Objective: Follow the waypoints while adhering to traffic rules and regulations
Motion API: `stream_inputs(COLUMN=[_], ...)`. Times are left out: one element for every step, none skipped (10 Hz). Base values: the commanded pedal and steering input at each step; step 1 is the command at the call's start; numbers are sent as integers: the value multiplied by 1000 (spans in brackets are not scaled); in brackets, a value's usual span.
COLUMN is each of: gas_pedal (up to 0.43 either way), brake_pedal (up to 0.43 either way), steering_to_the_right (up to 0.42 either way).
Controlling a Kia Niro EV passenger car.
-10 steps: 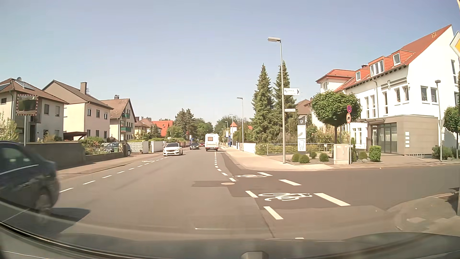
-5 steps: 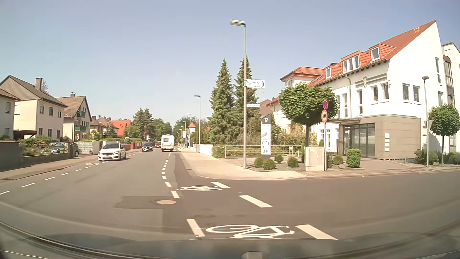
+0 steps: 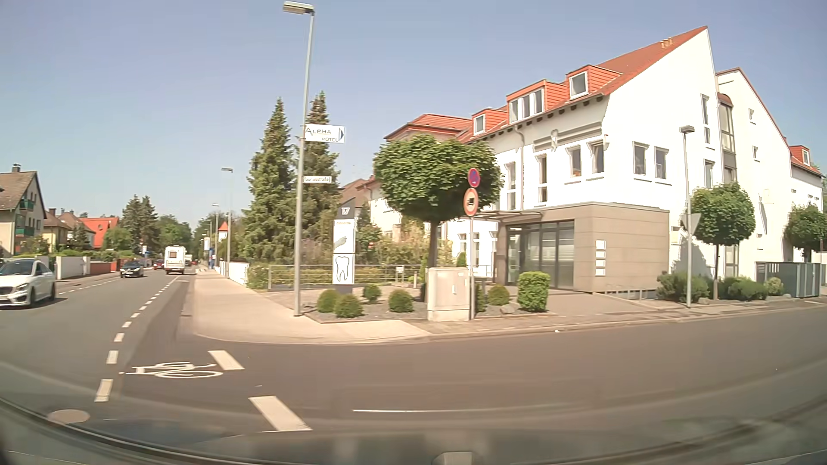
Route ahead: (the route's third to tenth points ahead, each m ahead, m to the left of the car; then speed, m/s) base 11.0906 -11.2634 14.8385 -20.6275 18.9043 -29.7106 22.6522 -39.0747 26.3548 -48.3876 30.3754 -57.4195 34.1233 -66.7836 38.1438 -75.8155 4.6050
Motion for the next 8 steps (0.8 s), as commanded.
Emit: stream_inputs(gas_pedal=[0, 0, 87, 150, 189, 209, 240, 268], brake_pedal=[0, 0, 0, 0, 0, 0, 0, 0], steering_to_the_right=[557, 579, 588, 587, 584, 577, 573, 570])
